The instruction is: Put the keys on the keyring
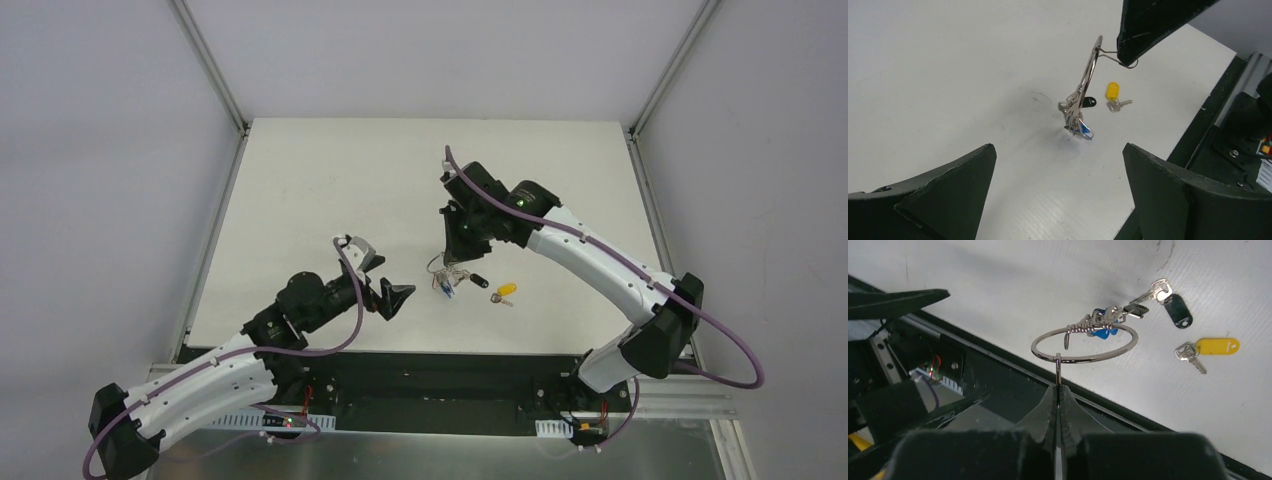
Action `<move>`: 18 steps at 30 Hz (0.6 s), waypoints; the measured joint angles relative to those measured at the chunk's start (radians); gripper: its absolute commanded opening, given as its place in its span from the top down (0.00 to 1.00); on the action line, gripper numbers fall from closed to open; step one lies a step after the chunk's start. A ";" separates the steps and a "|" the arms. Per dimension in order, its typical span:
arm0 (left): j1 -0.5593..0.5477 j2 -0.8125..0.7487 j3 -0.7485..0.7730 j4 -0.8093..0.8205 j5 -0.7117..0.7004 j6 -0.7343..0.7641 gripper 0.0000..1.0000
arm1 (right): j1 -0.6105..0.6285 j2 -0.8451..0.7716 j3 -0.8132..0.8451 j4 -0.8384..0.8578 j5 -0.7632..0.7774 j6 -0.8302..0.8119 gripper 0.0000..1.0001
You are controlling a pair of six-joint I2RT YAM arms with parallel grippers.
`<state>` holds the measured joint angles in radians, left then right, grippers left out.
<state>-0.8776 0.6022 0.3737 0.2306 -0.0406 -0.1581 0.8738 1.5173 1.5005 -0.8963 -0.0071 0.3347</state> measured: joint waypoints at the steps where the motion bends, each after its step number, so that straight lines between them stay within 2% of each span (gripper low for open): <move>1: 0.000 -0.019 -0.018 0.021 0.026 0.013 0.01 | 0.000 0.008 0.036 -0.035 -0.027 -0.017 1.00; 10: 0.000 -0.066 -0.069 0.152 0.209 0.073 0.08 | 0.003 0.073 0.160 -0.236 -0.208 -0.105 1.00; 18: 0.000 -0.002 -0.069 0.218 0.320 0.099 0.14 | 0.027 0.125 0.272 -0.318 -0.263 -0.119 1.00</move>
<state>-0.8776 0.6003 0.3042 0.4484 0.2794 -0.0593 0.9012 1.6424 1.7721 -1.2144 -0.2703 0.2153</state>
